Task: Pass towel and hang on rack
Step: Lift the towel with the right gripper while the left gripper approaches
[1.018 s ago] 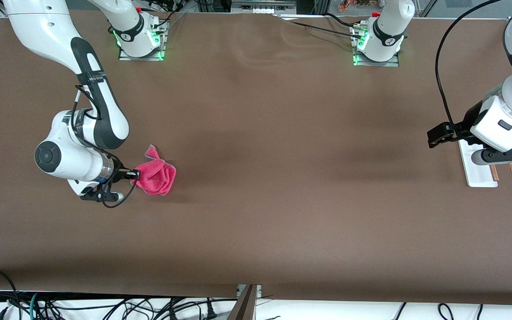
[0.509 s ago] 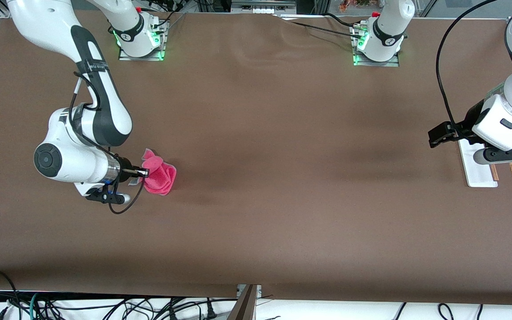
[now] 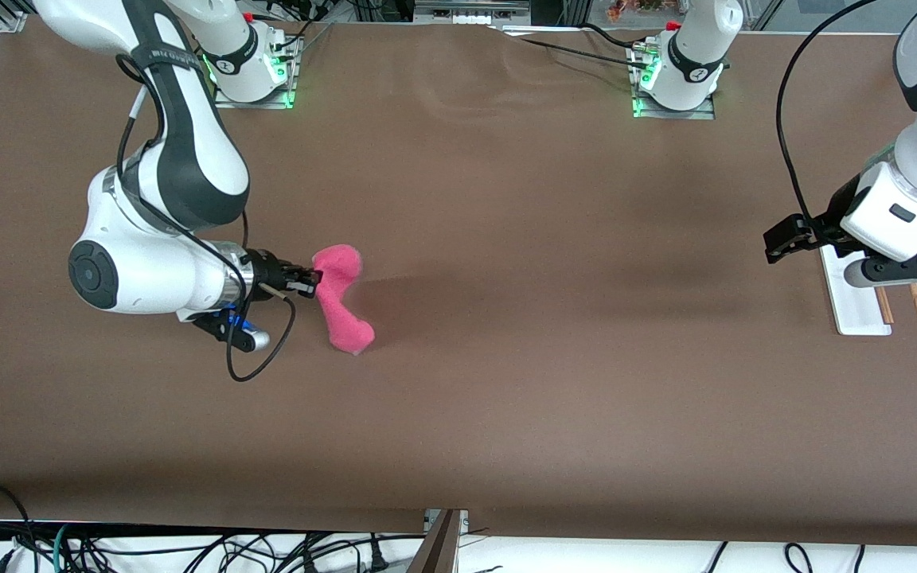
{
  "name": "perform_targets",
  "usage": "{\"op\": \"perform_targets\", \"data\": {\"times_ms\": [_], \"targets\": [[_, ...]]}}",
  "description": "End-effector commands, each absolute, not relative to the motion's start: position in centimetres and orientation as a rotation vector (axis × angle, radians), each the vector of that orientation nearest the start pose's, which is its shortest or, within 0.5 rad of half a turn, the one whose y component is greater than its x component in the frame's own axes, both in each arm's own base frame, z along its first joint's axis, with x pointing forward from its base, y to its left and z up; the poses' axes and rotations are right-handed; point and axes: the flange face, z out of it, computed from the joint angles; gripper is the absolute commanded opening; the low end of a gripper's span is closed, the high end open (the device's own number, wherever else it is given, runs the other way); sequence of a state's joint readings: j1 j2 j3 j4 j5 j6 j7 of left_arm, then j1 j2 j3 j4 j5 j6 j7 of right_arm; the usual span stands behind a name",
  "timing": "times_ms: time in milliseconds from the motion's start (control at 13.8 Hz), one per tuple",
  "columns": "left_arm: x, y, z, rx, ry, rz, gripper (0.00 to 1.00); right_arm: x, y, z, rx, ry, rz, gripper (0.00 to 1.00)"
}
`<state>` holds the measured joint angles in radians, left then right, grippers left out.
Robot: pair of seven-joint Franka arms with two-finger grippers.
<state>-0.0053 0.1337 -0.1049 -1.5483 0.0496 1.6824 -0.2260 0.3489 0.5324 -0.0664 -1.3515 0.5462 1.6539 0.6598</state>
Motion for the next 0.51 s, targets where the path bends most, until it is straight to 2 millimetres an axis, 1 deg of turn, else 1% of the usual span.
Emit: {"op": "perform_targets", "data": {"times_ms": [0,218,364,436], "targets": [[58.5,-5.5,57.1,-3.112,-0.182,-0.043,1.0,63.3,28.3,43.4,-2.517,0.796,0.724,0.0],[58.6,-5.3,57.0,-3.111,-0.184,-0.041,1.0,62.2,32.7,46.5,-2.364,0.943,0.829,0.0],[58.6,-5.5,57.1,-3.113,-0.175,-0.048,1.0,61.7,34.9,47.6,-2.267,1.018,0.875,0.0],[58.8,-6.4,56.9,-3.114,-0.139,-0.031,1.0,61.3,36.2,48.0,-2.219,1.048,0.903,0.0]]}}
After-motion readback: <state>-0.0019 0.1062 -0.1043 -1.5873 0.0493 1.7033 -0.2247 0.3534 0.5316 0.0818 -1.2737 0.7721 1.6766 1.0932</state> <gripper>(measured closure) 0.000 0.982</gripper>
